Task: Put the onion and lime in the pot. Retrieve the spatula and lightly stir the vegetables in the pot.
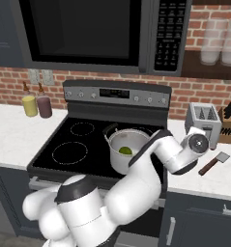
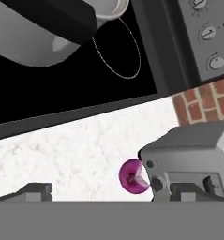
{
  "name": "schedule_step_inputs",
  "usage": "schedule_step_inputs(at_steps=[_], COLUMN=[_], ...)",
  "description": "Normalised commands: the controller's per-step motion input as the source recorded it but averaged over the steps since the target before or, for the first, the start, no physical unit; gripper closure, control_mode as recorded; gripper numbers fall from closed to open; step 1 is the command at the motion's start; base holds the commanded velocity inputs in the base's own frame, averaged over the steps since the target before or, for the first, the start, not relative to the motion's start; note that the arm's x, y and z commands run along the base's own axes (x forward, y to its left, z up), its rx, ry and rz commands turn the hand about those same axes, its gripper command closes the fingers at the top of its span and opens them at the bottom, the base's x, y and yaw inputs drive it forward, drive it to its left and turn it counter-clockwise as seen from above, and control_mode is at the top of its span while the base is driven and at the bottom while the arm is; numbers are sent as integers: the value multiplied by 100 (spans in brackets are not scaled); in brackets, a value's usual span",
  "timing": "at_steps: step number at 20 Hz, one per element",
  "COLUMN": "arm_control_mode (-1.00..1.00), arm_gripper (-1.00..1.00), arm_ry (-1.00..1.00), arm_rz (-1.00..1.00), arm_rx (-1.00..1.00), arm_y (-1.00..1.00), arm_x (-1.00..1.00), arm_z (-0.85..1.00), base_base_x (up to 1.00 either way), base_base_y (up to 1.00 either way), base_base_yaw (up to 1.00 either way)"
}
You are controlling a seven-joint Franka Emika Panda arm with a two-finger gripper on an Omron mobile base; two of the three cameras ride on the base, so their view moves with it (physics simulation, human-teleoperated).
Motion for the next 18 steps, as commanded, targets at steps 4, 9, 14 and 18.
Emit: schedule_step_inputs(at_steps=[4, 9, 14, 18], arm_control_mode=[-100, -100, -100, -100], arm_gripper=[-100, -100, -100, -100], arm_ry=[8, 13, 8, 0], arm_rz=[15, 11, 8, 4], arm_rx=[1, 0, 0, 0], arm_y=[-58, -20, -4, 0], arm_x=[30, 25, 23, 36], arm_z=[-3, -2, -6, -31], base_base_x=[0, 0, 0, 0], base_base_y=[0, 0, 0, 0], base_base_yaw=[0, 0, 0, 0])
